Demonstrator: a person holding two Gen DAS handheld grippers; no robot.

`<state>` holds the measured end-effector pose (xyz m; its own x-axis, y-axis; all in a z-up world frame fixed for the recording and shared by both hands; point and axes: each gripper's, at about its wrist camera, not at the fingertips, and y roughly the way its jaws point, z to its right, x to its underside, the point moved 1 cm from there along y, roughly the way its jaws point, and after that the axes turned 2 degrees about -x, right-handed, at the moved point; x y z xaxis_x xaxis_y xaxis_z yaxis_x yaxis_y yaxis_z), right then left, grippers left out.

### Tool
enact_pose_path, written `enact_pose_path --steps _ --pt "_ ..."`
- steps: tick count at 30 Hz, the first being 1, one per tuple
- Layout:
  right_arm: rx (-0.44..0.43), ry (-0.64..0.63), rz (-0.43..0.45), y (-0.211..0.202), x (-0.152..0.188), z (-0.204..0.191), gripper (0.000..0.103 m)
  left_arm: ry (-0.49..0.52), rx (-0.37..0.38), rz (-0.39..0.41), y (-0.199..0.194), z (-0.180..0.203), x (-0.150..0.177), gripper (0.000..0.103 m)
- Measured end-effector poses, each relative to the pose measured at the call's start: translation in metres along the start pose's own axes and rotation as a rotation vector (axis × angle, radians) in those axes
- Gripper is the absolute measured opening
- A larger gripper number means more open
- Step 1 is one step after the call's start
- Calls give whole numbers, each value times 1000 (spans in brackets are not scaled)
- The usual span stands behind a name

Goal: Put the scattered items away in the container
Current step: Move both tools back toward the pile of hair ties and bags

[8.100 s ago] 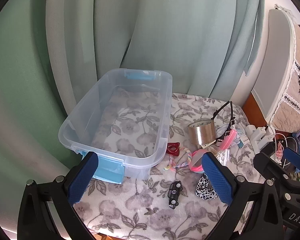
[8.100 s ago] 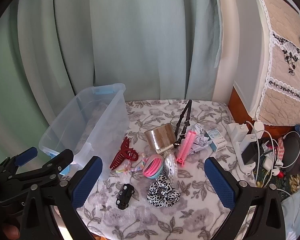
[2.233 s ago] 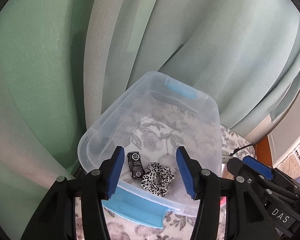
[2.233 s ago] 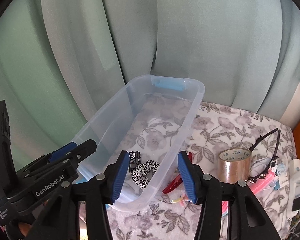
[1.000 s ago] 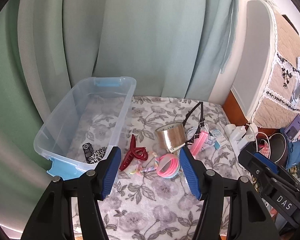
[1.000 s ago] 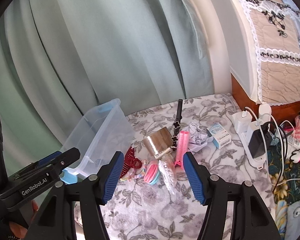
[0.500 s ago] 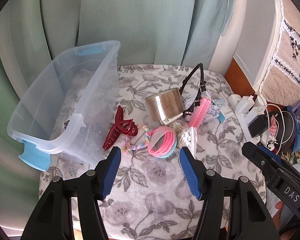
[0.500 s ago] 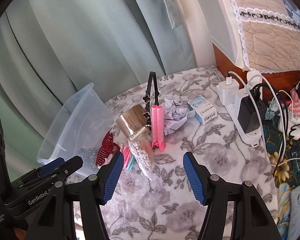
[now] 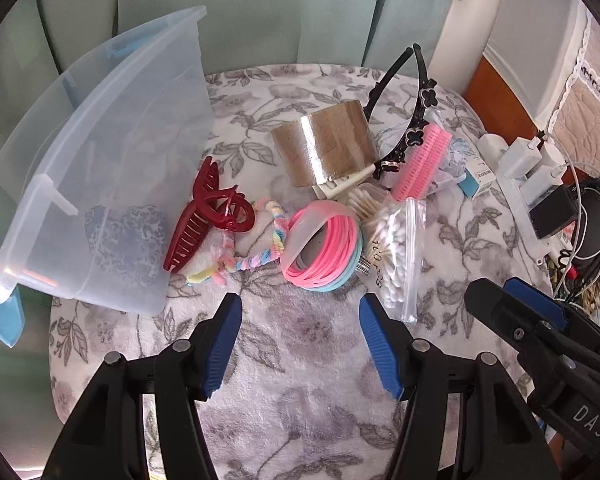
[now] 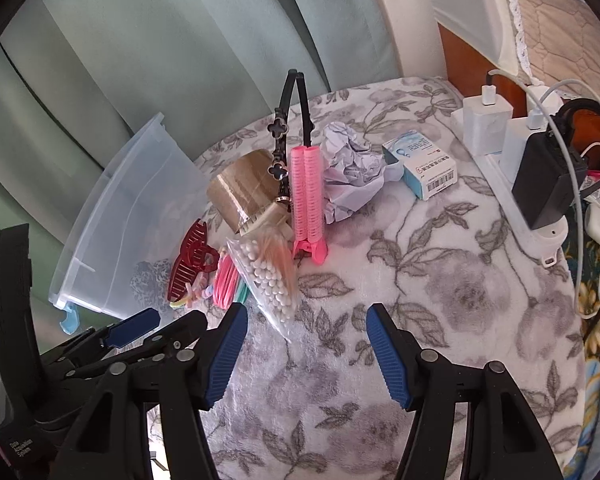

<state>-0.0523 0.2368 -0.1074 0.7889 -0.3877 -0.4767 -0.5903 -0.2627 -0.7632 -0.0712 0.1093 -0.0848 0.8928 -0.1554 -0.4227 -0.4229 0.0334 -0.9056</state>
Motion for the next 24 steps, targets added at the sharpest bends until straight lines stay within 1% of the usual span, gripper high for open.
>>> enact_pose_path --steps 2,6,9,11,14,17,19,21,24 --pt "2 -1 -18 8 0 0 66 2 -10 -9 7 -1 0 62" --pt "-10 3 -51 21 0 1 66 1 -7 -23 18 -4 -2 62" --pt "-16 -4 -70 27 -1 1 66 -9 22 -22 21 -7 -4 62" --pt "-20 -12 -83 32 0 1 66 -11 27 -15 23 -8 -7 61" --pt "-24 -5 -100 38 2 3 66 5 24 -18 28 -9 -10 61" --pt "-23 -12 -125 45 4 5 66 3 44 -37 31 -13 -11 61" --pt "-21 -8 -138 46 6 8 66 28 36 -32 31 -13 -10 61" --pt "-45 15 -136 44 4 10 66 43 41 -25 31 -12 -10 61" --pt "-40 -16 -127 43 3 6 66 20 71 -37 30 -15 -10 61"
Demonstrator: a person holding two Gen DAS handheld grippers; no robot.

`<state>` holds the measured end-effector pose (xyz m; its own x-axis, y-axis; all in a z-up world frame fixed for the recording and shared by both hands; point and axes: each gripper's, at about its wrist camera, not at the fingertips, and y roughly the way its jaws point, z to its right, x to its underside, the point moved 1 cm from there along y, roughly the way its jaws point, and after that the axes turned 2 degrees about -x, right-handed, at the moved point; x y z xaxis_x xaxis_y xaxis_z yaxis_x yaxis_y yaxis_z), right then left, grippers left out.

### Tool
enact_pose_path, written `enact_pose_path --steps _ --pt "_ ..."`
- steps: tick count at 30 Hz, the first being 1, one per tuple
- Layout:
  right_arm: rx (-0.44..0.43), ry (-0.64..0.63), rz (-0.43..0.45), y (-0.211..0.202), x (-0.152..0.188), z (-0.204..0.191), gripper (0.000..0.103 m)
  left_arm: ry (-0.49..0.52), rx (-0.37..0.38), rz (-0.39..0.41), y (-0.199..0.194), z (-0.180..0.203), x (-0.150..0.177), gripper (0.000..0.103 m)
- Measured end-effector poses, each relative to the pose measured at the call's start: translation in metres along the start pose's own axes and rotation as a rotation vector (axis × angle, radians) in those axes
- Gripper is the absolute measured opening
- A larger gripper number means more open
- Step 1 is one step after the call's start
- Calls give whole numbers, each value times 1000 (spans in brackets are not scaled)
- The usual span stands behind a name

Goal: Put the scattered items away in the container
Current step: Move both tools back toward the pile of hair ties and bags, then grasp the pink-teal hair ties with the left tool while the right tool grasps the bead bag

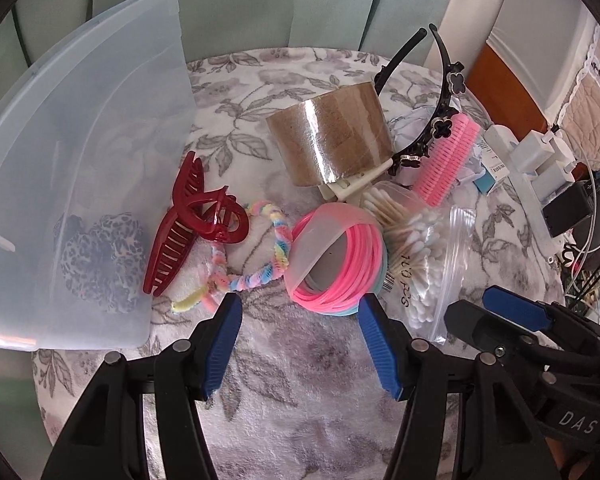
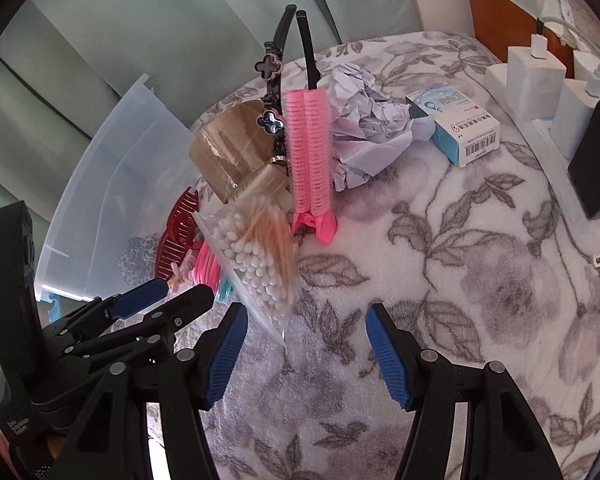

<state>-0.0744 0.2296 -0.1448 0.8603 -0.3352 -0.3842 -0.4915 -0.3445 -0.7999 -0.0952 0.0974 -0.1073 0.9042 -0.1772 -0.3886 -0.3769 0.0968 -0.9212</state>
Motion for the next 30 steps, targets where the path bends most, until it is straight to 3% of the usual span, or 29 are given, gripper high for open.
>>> enact_pose_path --steps 7,16,19,26,30 --pt "-36 -9 -38 15 8 -4 66 11 -9 17 -9 -5 -2 61" --pt "-65 13 -25 28 -3 -3 65 13 -3 -10 -1 -14 0 61" --pt "-73 17 -19 30 -7 -3 62 33 7 -20 2 -11 1 61" --pt "-107 9 -6 31 -13 -6 42 126 13 -4 10 11 0 61" --pt "-126 18 -9 32 -14 -6 39 182 -4 14 18 22 -3 61"
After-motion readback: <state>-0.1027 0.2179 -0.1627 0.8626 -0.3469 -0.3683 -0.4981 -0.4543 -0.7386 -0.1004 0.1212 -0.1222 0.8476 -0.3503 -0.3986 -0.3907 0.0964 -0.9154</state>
